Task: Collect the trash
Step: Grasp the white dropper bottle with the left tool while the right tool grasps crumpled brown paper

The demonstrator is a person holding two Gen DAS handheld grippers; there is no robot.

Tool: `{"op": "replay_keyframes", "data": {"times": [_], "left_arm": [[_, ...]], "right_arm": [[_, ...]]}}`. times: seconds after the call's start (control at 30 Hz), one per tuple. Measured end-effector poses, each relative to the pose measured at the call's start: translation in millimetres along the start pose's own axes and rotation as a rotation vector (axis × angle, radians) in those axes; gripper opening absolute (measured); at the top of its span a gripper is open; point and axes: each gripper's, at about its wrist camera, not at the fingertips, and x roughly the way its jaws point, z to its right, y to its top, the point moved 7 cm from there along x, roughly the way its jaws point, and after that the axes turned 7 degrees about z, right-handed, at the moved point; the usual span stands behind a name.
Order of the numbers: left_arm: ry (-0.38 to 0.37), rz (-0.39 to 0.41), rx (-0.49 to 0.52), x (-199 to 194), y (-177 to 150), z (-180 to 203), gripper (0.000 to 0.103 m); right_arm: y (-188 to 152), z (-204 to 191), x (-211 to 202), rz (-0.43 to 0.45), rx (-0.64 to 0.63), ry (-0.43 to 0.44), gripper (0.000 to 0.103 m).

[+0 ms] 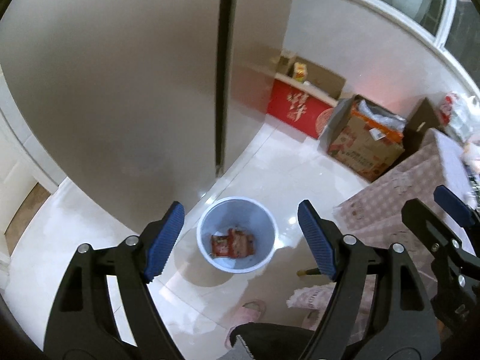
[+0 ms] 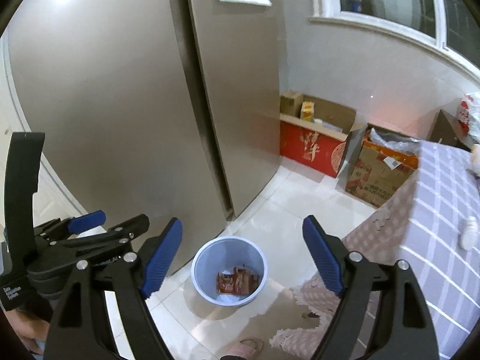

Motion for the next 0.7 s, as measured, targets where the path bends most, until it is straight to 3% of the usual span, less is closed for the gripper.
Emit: {"op": "replay_keyframes", "data": {"times": [0.17,0.33,0.47,0.6,0.7], "left_arm": [[-0.067,0.056,0.060,-36.8,2.6,42.3,0.077],[-0.179,0.080,0.156,-70.4,-8.0,119.7,0.077],[-0.259,0.089,0.257,-88.0,-21.3,184.5,0.077],[-0.353,0.075,0.332,-94.9,-35.6,255.1,0.077],[-0.378,0.071,0.377,-88.9,-41.7,295.1,0.077]], "right_arm": [[7.5,36.7,-53.7,0.060,0.053,-0.047,0.082],[-5.2,101.9,-114.6,0.114,0.172,-0.144,0.084],[-19.7,160.6,-161.3,0.146,0.247,-0.240,0.086],[-38.1,235.4,-205.2,0.181,0.320,-0.393,0.091],[-59.6,277.9,-221.7,0.152,0.387,-0.476,0.094]]}}
